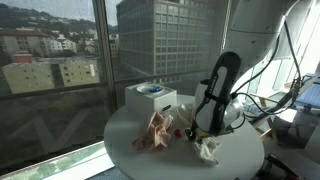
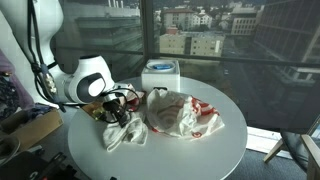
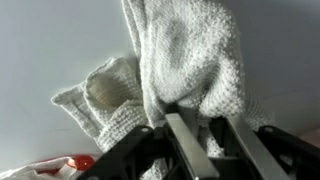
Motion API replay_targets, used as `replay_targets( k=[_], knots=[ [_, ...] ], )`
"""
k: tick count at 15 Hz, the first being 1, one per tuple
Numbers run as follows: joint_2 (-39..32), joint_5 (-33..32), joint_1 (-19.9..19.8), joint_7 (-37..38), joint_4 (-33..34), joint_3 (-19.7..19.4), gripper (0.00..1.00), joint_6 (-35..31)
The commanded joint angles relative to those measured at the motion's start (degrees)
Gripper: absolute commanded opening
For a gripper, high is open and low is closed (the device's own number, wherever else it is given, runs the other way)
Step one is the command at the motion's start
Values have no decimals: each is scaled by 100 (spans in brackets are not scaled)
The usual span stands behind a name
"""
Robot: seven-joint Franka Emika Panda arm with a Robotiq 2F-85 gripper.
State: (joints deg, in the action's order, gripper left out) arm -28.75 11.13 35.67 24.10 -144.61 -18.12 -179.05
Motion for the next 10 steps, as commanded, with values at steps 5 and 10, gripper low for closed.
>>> replay_targets(
  k=[5,10],
  knots=[
    [200,-361,86,591,486,-581,3,1174],
    [1060,-1380,502,1716,412,-1576,2,1717]
  ],
)
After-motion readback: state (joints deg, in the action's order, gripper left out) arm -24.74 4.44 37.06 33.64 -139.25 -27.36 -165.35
